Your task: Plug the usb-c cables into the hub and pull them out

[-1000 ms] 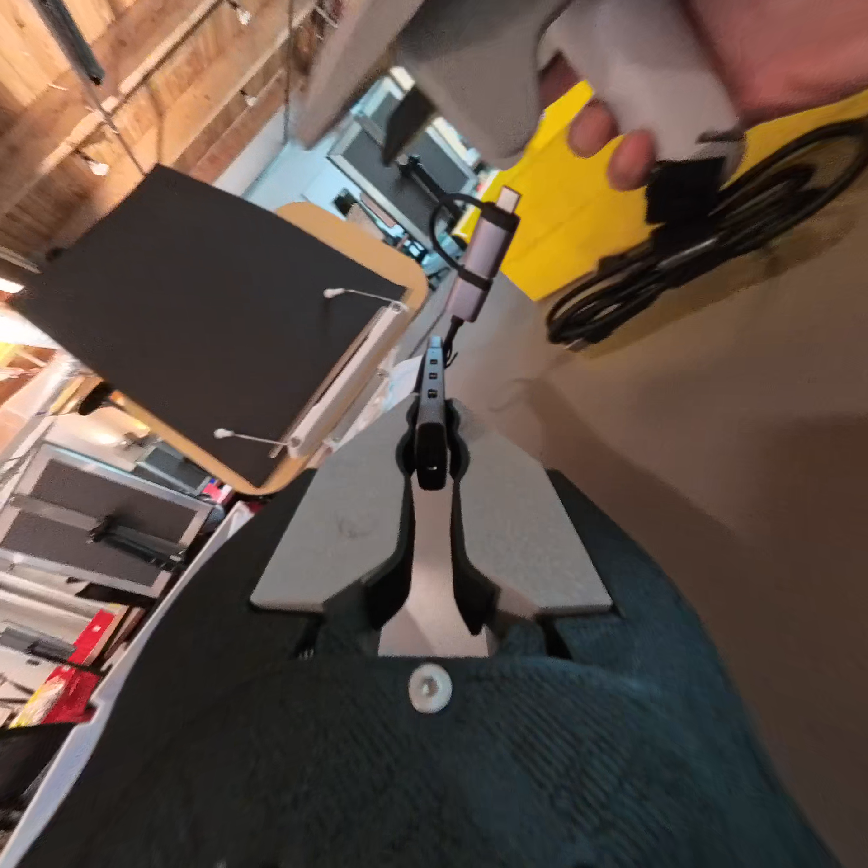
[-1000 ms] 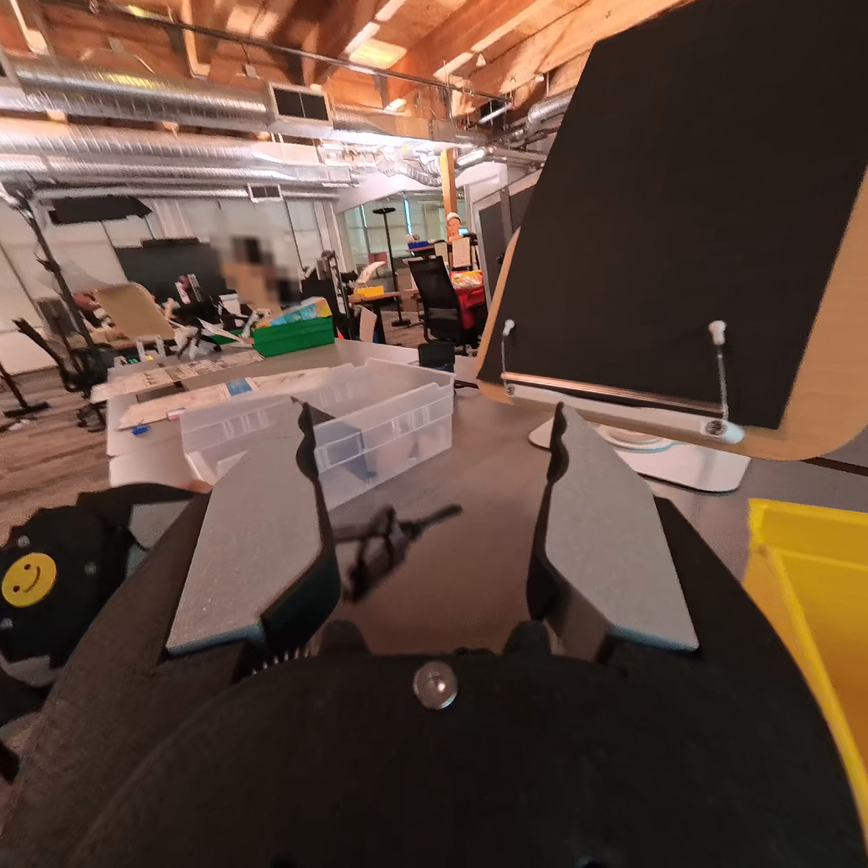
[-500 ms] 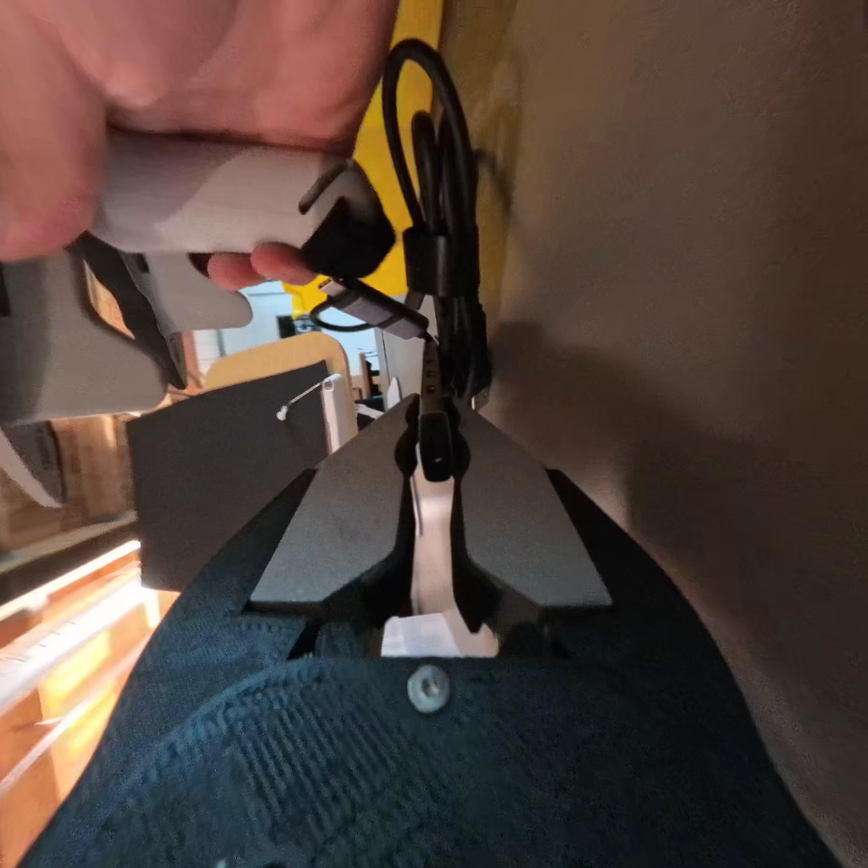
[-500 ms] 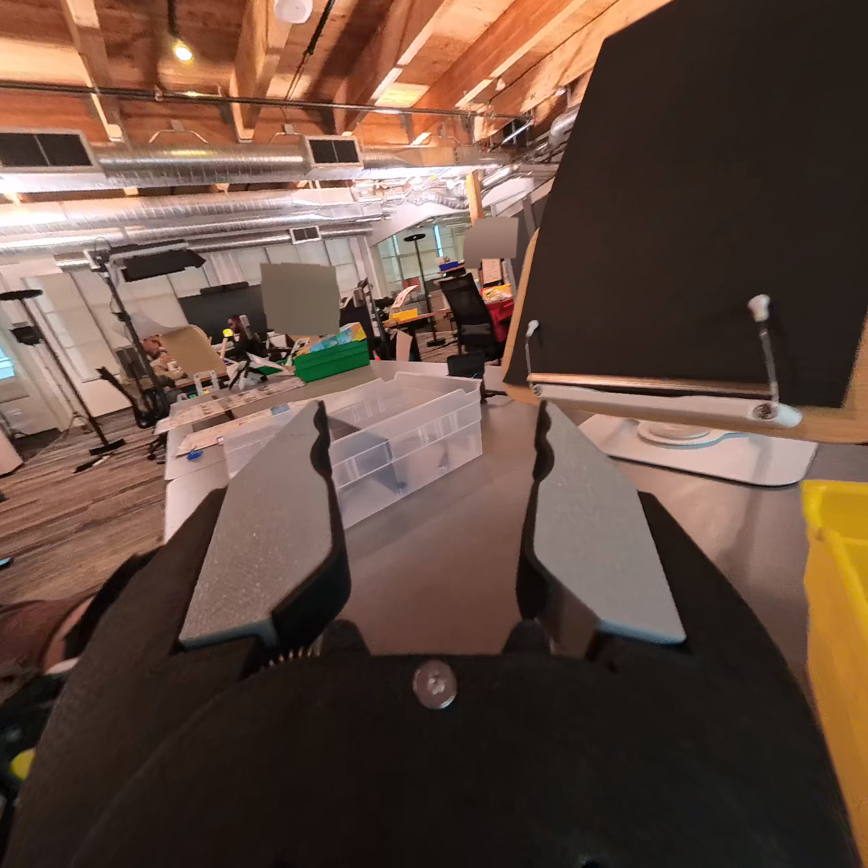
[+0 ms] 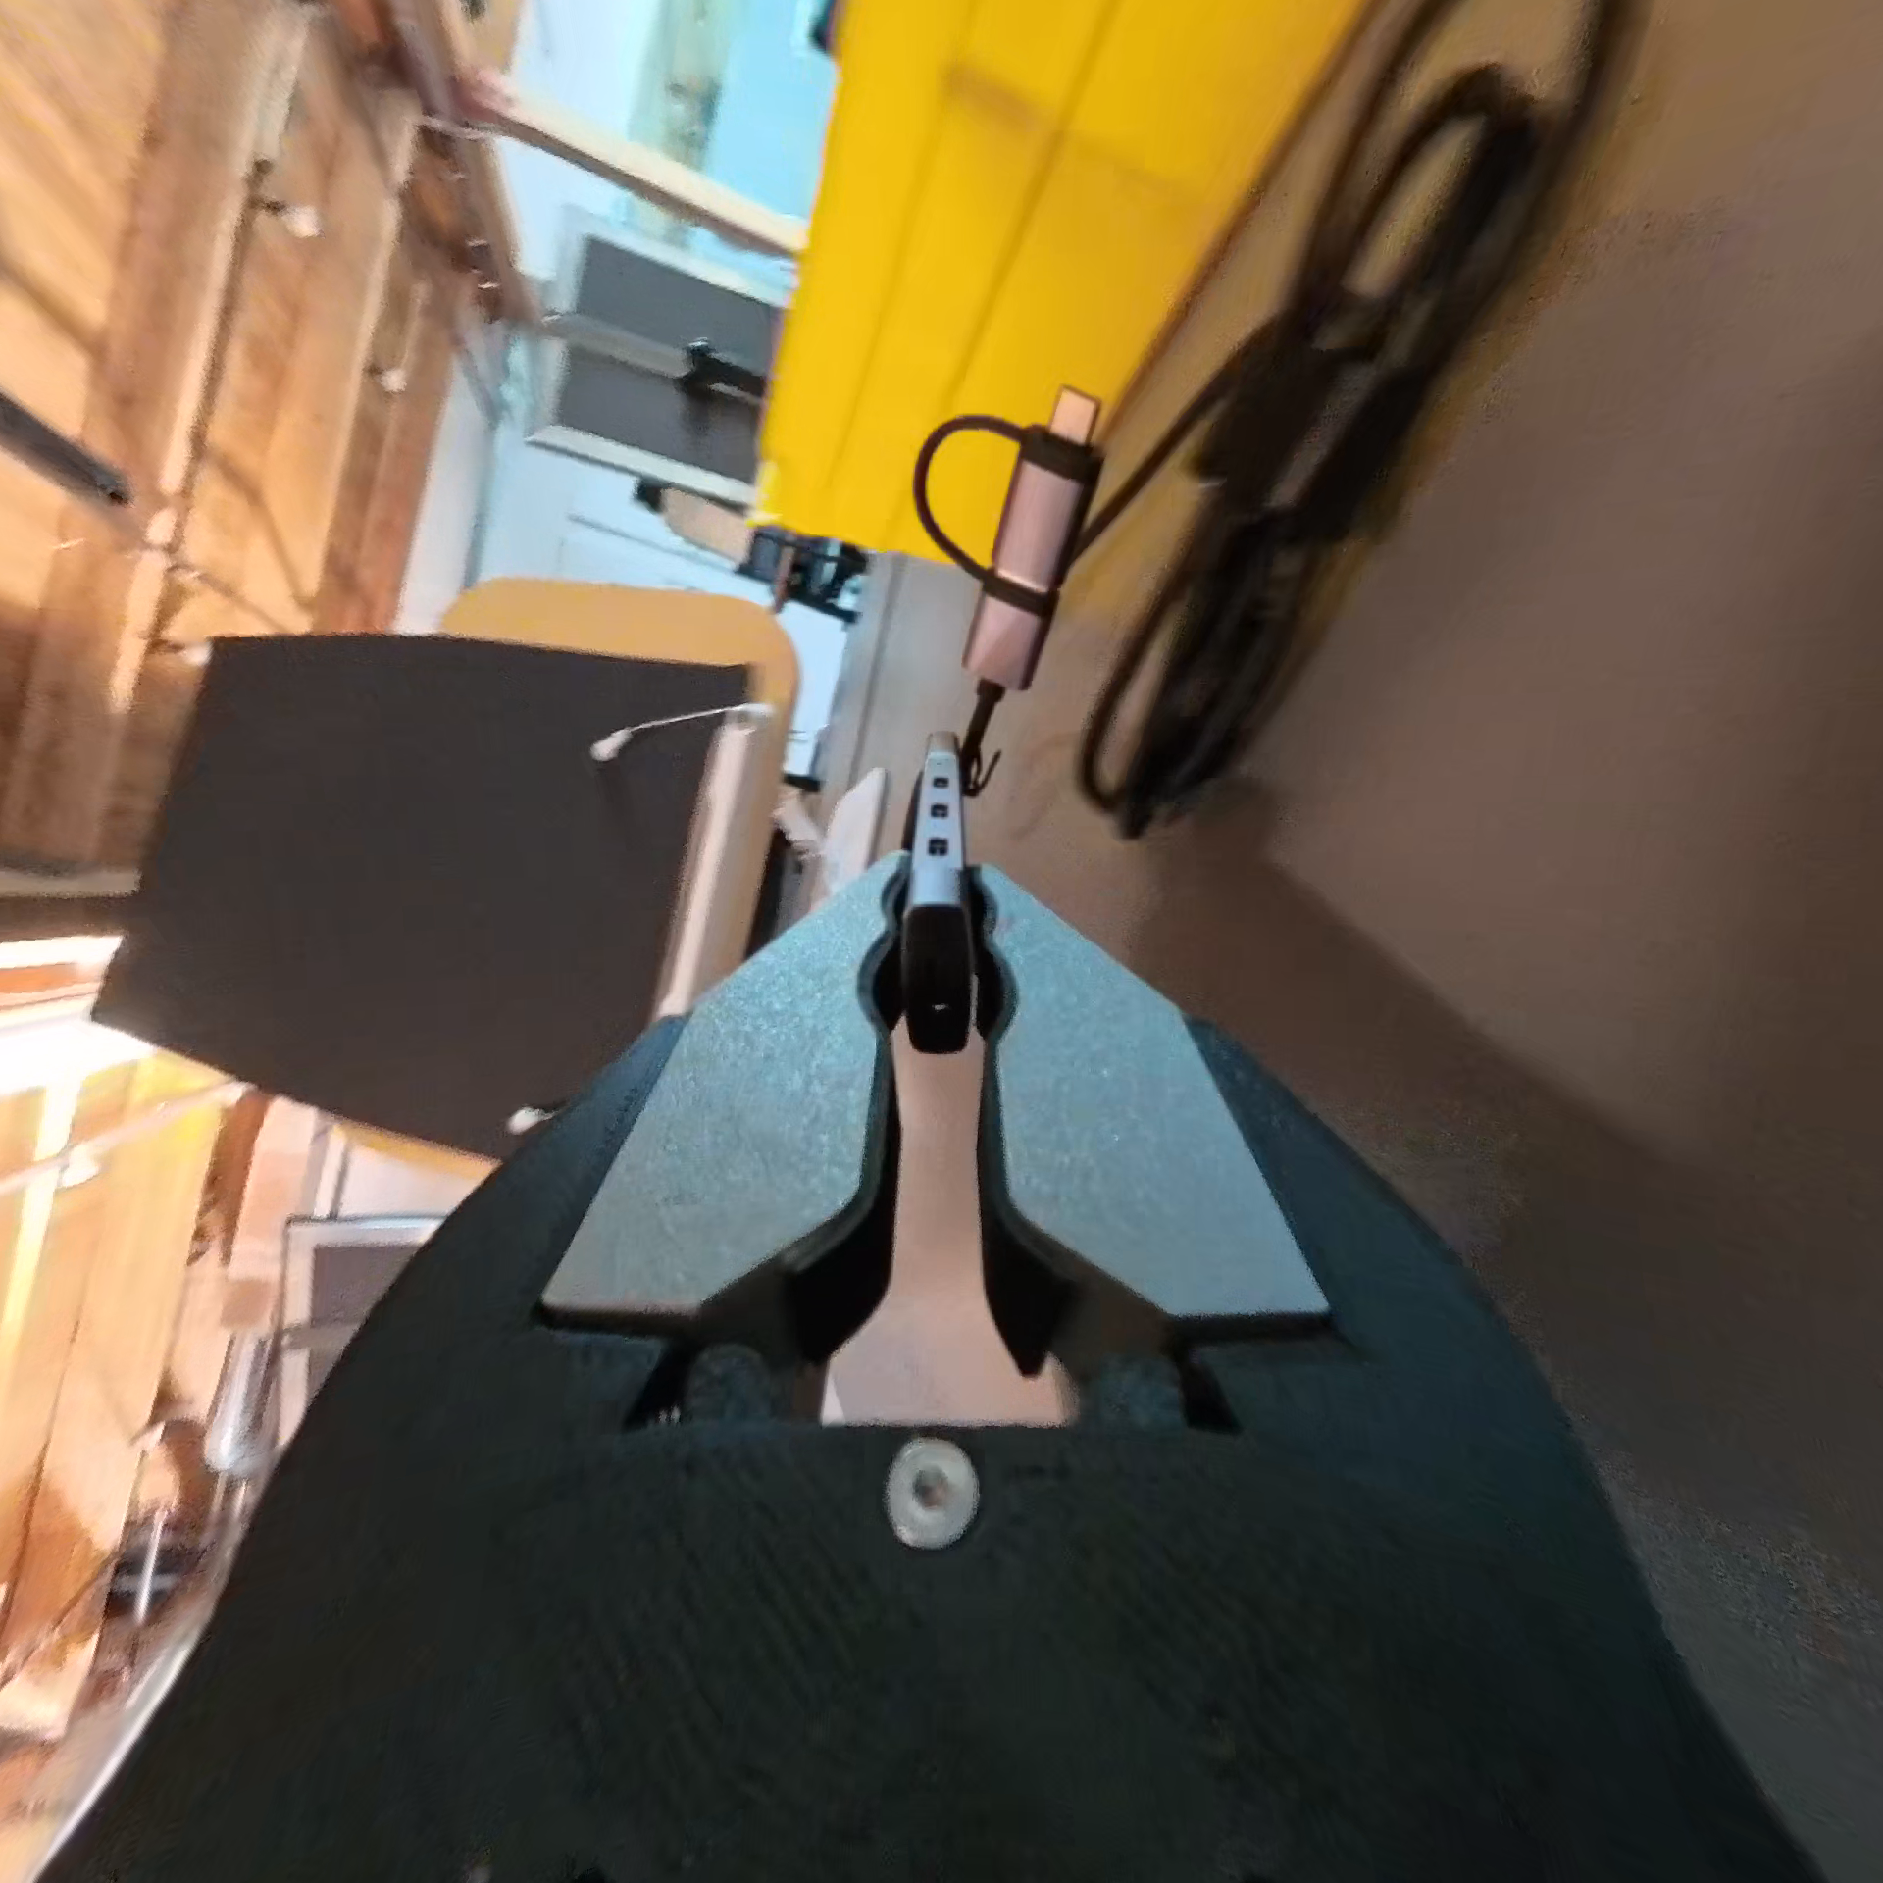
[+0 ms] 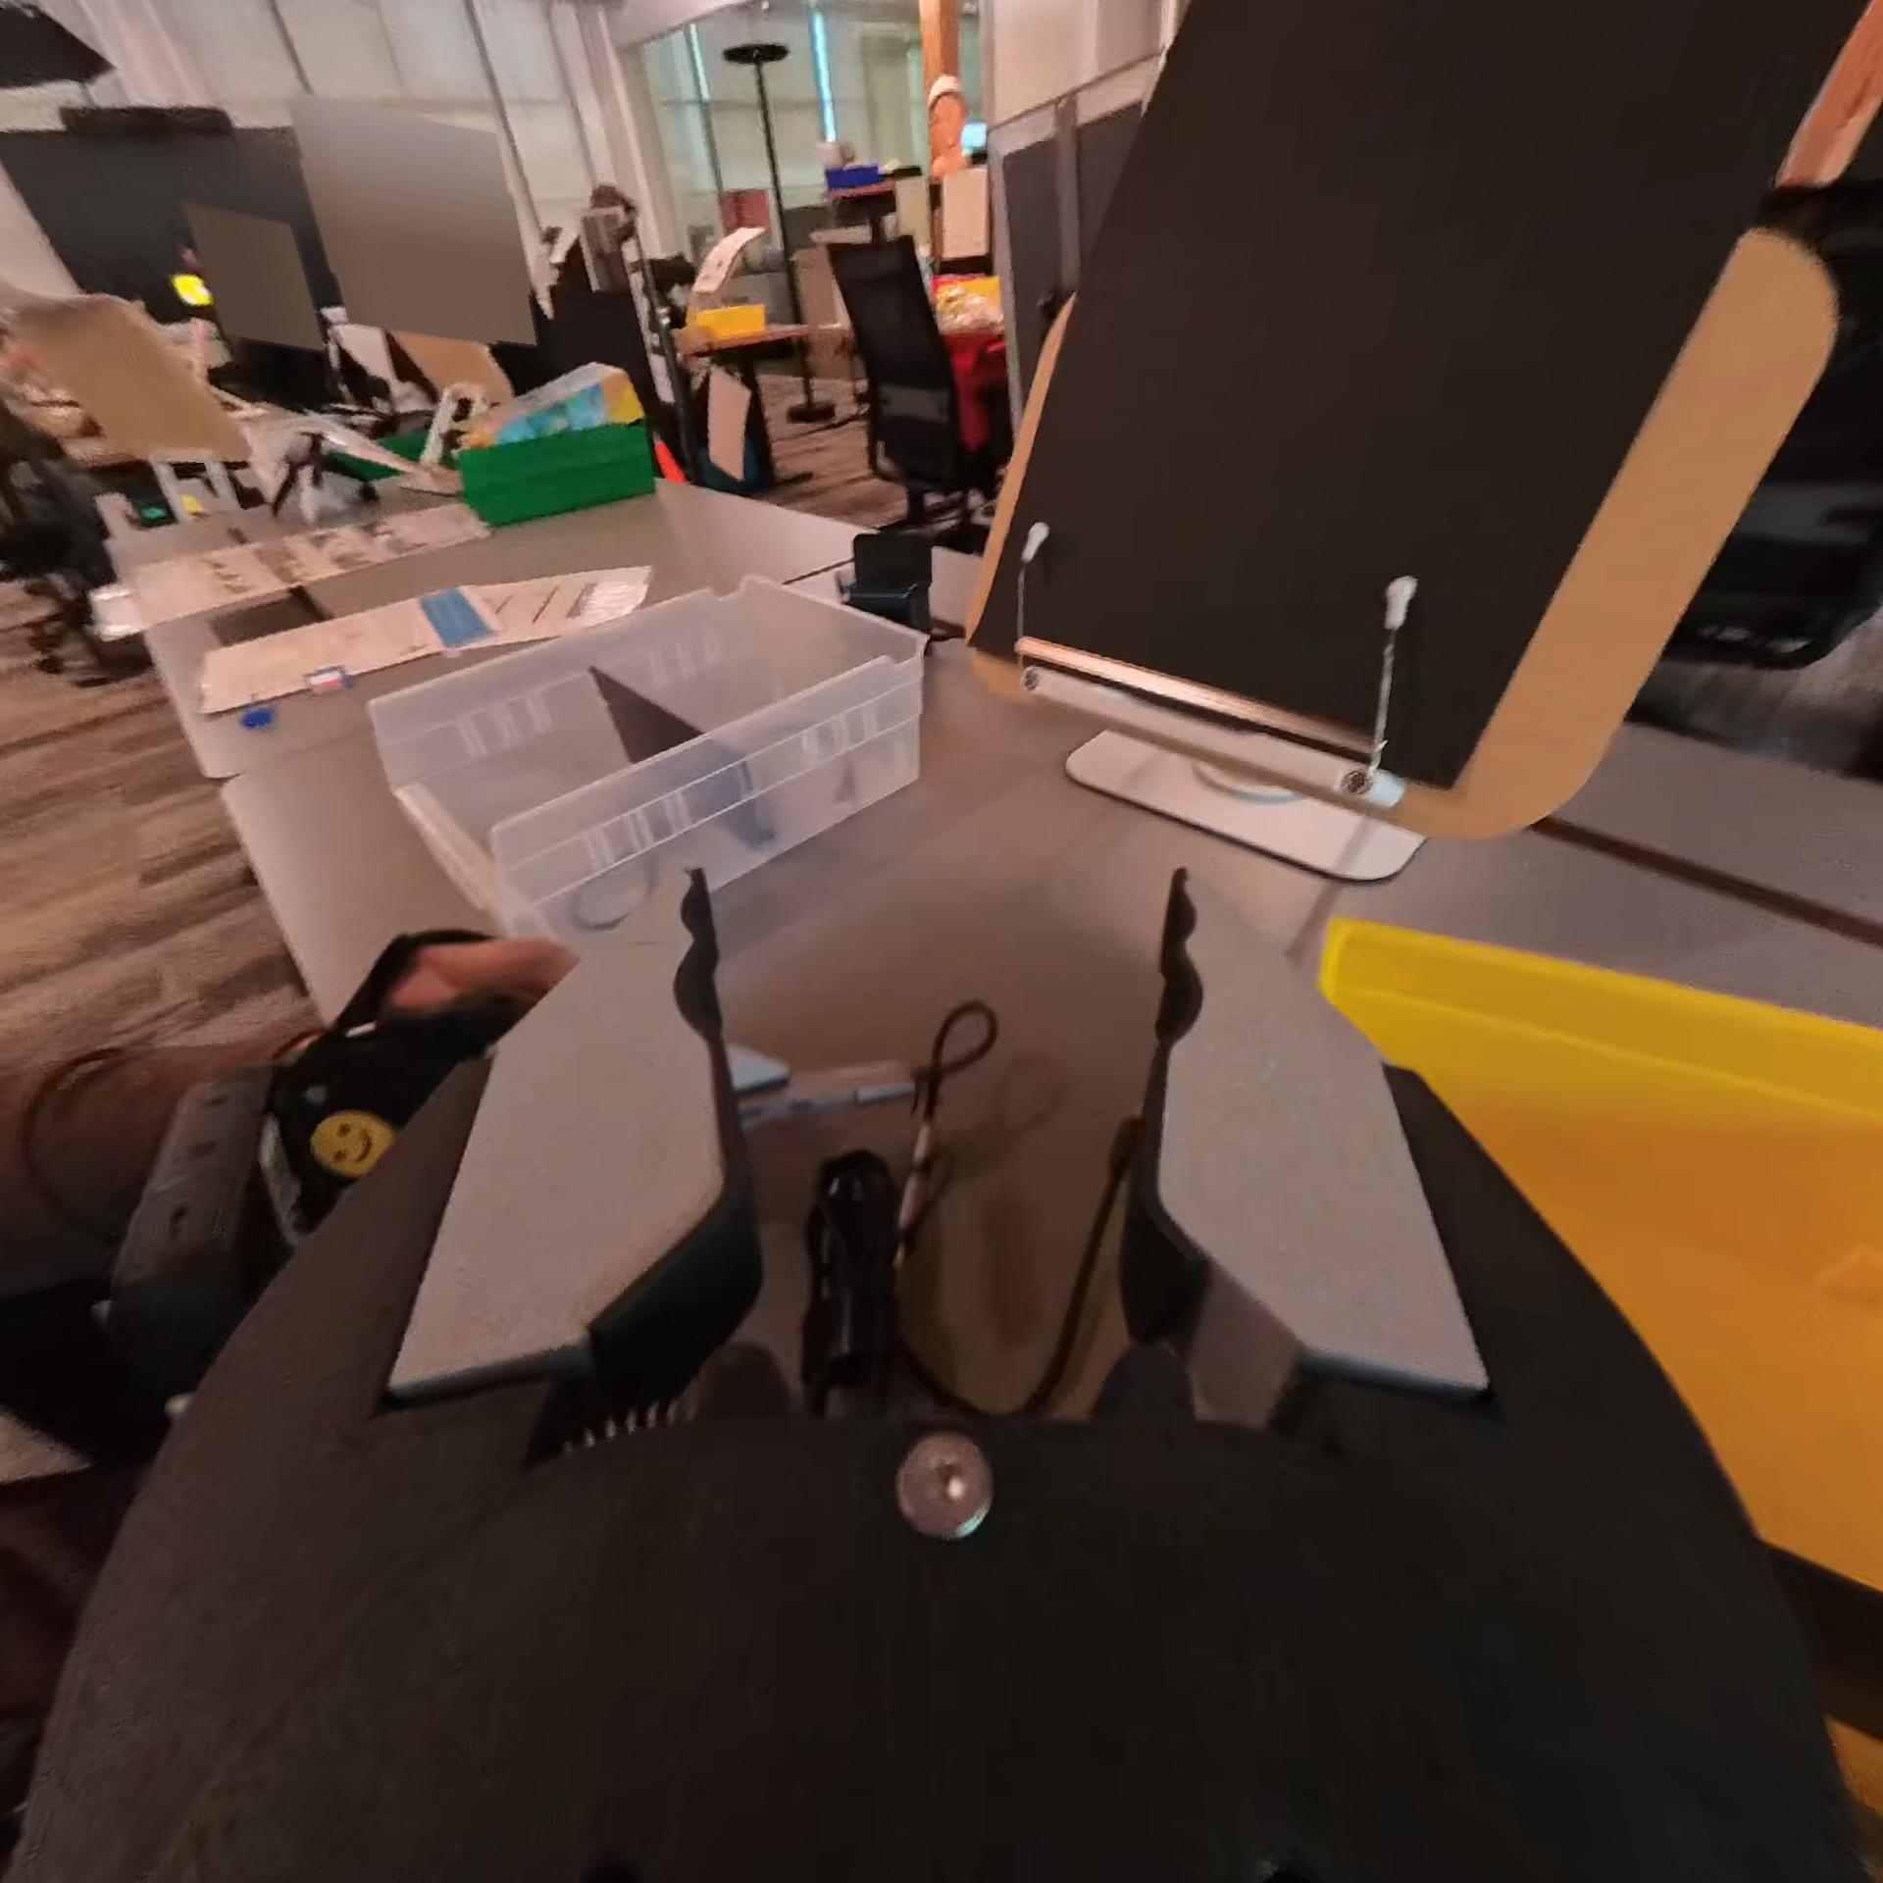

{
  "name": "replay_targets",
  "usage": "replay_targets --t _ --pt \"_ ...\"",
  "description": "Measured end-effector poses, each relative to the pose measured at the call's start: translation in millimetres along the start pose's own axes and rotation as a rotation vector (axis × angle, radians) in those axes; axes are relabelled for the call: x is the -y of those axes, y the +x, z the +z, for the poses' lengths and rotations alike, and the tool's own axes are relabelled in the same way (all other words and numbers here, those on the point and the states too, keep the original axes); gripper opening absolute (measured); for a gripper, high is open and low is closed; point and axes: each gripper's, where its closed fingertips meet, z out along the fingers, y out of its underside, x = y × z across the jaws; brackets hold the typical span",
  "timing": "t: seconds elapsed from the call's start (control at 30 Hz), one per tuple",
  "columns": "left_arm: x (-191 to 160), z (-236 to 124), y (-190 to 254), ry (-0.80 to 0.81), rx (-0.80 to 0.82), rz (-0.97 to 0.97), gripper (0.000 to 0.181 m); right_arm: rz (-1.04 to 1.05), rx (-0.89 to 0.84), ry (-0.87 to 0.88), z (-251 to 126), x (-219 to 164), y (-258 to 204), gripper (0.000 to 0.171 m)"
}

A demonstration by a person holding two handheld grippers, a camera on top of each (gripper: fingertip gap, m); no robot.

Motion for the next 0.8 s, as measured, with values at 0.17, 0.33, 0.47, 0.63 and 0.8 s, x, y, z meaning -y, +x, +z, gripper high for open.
replay_targets --t 0.17,0.33,0.47,0.63,0.8 --pt "-18.3 -14.3 -32.8 0.014 0.114 -0.137 0.007 0.136 0.049 -0.170 20.9 -41.1 3.0 0.055" --pt "-40.9 -14.1 -34.1 -0.080 0.163 -0.063 0.007 -0.005 -0.175 -0.457 44.3 -99.8 27.5 0.039" --pt "-46.8 -10.1 -32.5 -0.118 0.165 -0.064 0.006 -0.153 -0.322 -0.607 52.6 -129.7 38.1 0.028" --pt "-49.7 -10.5 -35.1 -0.125 0.171 -0.103 0.006 -0.240 -0.445 -0.676 62.7 -155.3 63.7 0.032" --pt "-49.1 -9.6 -32.6 -0.122 0.158 -0.103 0.006 -0.310 -0.503 -0.643 67.0 -157.1 81.5 0.025"
